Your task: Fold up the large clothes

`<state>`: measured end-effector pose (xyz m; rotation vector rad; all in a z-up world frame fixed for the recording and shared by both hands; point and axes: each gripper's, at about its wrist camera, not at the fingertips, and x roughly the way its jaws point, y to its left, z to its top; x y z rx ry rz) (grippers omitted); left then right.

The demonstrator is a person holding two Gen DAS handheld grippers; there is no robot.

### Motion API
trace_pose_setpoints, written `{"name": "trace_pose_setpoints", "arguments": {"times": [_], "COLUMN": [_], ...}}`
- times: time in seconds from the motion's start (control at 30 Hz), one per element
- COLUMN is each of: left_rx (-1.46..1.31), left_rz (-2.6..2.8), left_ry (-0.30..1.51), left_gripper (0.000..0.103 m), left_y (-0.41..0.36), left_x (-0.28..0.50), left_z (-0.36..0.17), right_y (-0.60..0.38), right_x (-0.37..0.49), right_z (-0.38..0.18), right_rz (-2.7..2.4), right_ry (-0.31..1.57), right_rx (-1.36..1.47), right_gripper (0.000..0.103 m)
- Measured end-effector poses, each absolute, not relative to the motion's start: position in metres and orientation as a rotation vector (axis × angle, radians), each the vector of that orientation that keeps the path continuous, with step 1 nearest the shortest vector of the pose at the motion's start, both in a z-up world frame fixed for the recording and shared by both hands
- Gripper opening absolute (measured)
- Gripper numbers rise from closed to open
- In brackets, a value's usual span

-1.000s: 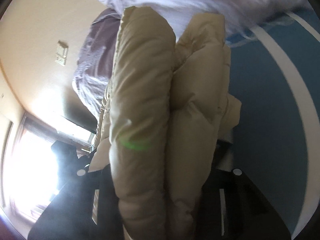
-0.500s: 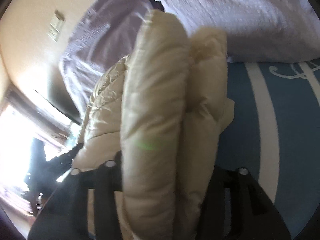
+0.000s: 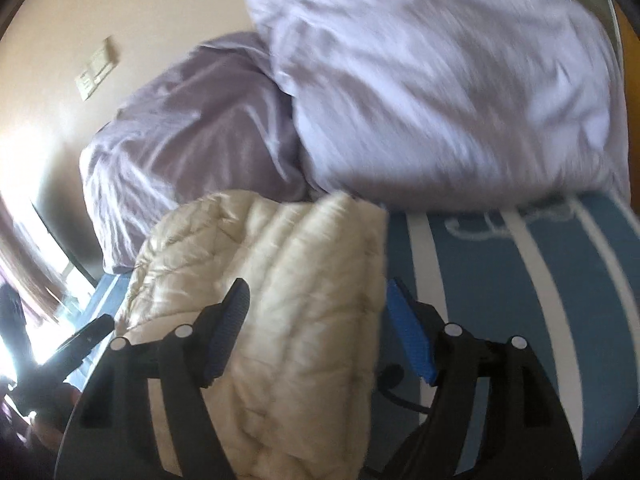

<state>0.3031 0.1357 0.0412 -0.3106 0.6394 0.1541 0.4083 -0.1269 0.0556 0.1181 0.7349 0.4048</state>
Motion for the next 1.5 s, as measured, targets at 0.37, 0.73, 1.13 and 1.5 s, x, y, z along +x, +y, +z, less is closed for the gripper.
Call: {"name": "trace_pose_setpoints", "arguments": {"times": [0.37,0.73,1.13,1.5], "left_rx": [-0.193,-0.159,-0.158,-0.157], "left_rz": [0.222,0.263,0.244,0.247], "left_ry": [0.593,0.661,0.707,0.727], "left_gripper": [0.097,0.097,0.099,0.102], "left_y": [0.109,0.115,0.114,0.116], "left_x": [0.322,0.339,0.35,0.354], "left_z": [0.049,0.018,-0.002,-0.011], "right_y": [-0.085,-0.079,-0.081,-0.082], "right_x": [0.396,0.402,0.413,0.415], "right_z": [0.042,0.0,-0.016,-0.02], "right_rz": [0.385,0.367,0.363,0.352], "right_ry": [0.629,0.669,0.741,0.759], "right_rx": [-0.034,-0.126,-0.109,-0.095], "right_gripper": [0.082,0.081,0.081,0.084]}}
